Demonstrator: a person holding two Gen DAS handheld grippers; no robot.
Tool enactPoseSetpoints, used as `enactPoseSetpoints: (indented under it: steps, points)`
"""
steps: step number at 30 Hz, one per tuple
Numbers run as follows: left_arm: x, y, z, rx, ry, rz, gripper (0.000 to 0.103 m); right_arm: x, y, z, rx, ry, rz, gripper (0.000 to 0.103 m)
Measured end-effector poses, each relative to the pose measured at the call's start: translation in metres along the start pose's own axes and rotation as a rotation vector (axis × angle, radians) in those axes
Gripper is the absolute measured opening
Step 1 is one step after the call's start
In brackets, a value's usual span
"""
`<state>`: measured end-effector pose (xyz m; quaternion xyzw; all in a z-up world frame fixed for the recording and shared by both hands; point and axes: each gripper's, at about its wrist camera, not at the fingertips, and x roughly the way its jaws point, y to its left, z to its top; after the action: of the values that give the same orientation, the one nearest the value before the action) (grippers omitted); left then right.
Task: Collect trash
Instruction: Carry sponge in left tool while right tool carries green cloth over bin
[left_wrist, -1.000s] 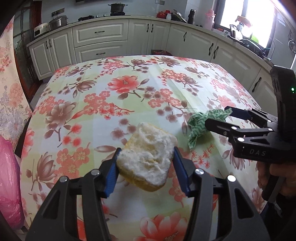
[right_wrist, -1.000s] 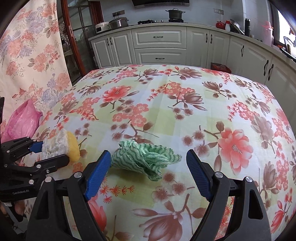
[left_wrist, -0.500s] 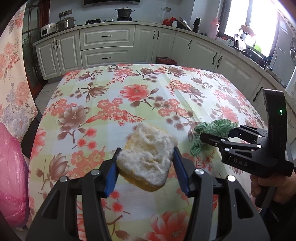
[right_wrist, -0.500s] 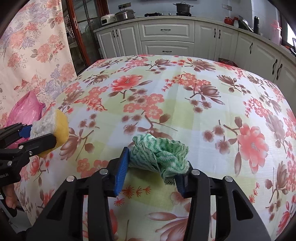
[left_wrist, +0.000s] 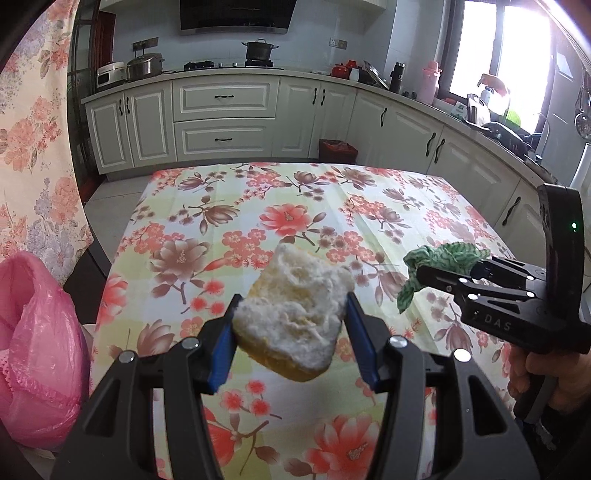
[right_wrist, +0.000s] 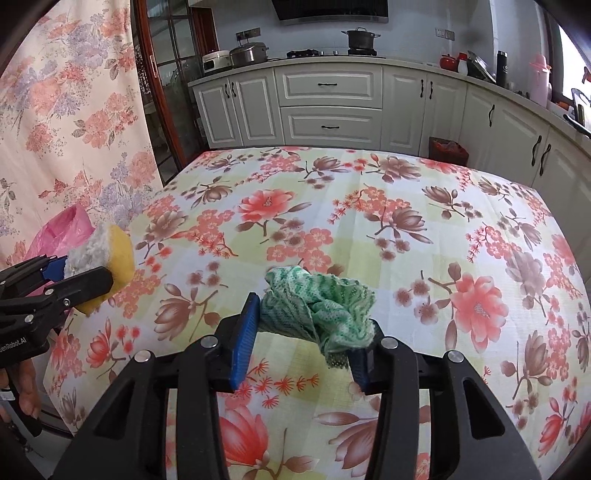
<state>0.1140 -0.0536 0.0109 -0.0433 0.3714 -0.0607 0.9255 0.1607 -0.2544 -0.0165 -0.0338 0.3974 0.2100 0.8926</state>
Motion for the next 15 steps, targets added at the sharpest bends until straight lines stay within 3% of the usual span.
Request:
enactPoseSetpoints:
  steps: [15]
  points:
    - [-0.077, 0.071, 0.003, -0.098, -0.123, 0.13, 0.053, -0.026, 0.056, 0.032, -0.067, -0.07, 0.053, 0.043]
